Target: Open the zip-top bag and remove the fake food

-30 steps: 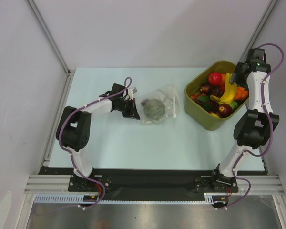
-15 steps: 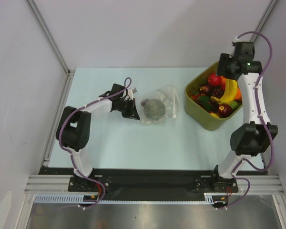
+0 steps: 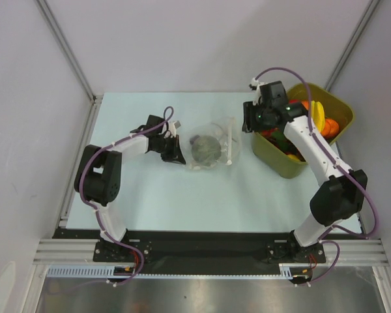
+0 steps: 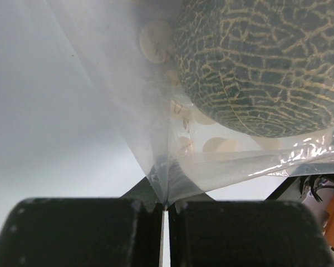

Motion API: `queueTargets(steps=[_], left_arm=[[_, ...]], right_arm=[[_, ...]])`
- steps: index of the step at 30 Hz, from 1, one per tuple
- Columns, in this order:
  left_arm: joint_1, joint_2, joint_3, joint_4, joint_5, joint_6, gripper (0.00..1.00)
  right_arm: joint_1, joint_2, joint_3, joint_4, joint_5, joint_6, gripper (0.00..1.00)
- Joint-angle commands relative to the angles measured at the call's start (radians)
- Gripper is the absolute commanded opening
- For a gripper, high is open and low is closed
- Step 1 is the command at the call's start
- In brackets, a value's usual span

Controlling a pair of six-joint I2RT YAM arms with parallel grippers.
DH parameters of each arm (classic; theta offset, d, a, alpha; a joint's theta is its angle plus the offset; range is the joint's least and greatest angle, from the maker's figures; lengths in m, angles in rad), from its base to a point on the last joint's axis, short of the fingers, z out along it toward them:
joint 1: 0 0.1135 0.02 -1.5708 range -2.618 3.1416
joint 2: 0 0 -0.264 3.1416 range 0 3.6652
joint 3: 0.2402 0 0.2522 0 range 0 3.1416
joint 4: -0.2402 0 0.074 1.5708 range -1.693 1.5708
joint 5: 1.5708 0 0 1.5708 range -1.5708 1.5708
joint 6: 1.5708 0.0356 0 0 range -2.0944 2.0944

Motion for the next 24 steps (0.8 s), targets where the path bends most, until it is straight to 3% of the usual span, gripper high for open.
queueTargets(steps=[1,24], left_arm=[[0.013,-0.029,-0.008,-0.013,0.008,0.040,0.00],[0.021,-0.020,0.007,-0.039,0.015,0.059,0.00]], right_arm=[[0.052,-0.038,-0.059,0.041,-0.003,0.027,0.49],[0.106,0.042,-0.256,0.360,-0.084,-0.011,0.51]])
